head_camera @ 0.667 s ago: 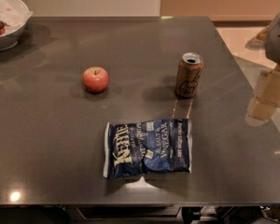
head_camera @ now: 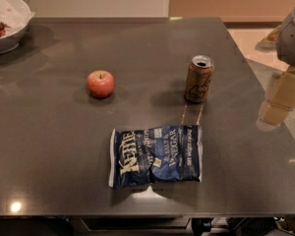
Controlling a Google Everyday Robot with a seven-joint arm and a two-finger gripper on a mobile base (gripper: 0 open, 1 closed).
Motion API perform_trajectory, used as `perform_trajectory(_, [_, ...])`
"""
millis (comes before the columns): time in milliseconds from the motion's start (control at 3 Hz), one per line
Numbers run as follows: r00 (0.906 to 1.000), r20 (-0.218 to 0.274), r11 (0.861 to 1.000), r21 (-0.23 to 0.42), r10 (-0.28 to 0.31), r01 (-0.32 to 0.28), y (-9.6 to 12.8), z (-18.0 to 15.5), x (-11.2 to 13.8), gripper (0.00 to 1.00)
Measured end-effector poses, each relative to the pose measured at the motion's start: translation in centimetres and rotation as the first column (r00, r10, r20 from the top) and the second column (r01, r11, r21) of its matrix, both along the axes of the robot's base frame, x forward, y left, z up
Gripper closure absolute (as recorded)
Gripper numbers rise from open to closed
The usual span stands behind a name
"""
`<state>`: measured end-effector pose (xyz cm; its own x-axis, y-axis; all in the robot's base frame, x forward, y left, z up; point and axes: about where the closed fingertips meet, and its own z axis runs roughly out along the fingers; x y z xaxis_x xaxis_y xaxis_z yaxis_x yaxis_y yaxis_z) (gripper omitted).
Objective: Pick blue chip bag
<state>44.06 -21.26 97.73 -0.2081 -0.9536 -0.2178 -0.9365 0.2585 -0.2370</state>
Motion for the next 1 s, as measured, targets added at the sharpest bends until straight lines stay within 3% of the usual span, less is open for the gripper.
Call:
perform_trajectory(333, [0.9985,-0.018,0.998,0.032,0.052,-0.051,1.7,-1.1,0.5,0.0])
perform_trajectory(667, [0.9905,-0.059,0.99,0.077,0.124,-0.12,4.3,-3.2,0.4,0.0])
perform_trajectory(1000, [0.975,-0.091,0.975,0.113,0.203,-0.192,7.0,-5.1,-0.6,0.0])
